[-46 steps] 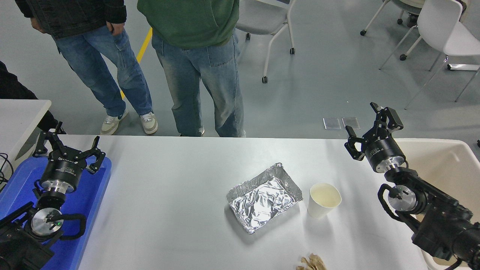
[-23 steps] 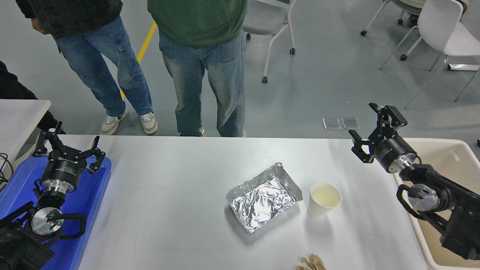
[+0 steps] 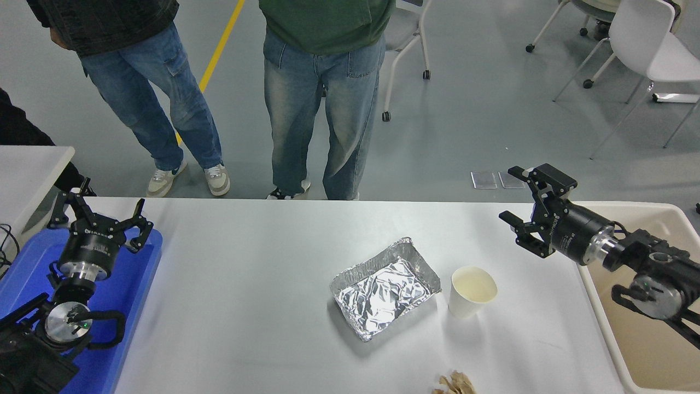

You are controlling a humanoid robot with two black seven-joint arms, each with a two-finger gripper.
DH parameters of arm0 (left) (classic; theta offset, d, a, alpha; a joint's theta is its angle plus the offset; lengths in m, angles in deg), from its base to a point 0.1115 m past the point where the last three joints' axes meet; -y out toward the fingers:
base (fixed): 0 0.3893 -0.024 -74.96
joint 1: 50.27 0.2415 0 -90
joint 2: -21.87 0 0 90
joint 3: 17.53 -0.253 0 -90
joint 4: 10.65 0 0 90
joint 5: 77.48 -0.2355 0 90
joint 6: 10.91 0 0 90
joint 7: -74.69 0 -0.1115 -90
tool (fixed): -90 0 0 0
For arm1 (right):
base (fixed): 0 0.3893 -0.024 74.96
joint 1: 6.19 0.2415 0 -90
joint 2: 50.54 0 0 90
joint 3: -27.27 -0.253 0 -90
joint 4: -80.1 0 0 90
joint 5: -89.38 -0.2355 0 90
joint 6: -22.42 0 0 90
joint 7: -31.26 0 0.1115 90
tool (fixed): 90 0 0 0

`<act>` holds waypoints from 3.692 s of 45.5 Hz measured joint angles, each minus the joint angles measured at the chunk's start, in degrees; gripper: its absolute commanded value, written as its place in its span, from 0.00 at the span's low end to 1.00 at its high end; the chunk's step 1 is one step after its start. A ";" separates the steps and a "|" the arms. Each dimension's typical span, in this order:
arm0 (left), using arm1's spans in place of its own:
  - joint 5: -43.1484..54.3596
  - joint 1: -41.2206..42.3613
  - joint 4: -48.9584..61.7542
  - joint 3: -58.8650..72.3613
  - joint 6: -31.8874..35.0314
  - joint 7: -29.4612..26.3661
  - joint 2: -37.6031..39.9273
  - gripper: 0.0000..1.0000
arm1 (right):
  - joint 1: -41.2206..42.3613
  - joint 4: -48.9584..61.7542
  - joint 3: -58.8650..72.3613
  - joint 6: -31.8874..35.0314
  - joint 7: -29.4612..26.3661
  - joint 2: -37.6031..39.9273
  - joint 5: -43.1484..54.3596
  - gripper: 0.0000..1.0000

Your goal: Clean the table surface

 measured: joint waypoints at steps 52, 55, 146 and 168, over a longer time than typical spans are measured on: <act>-0.05 0.01 0.00 0.00 0.00 0.01 -0.02 1.00 | 9.29 -9.53 5.79 14.19 -23.29 -1.87 35.16 1.00; -0.05 0.01 0.00 0.00 0.00 0.01 -0.02 1.00 | 10.04 -8.07 6.61 14.27 -23.33 -2.99 36.29 1.00; -0.05 0.00 0.00 0.00 0.00 0.01 -0.01 1.00 | 10.11 -1.33 12.66 12.67 -22.85 -6.86 47.28 0.00; -0.04 -0.01 -0.01 0.00 0.00 0.02 -0.01 1.00 | 12.61 -6.68 11.84 13.70 -21.95 -1.11 44.83 0.00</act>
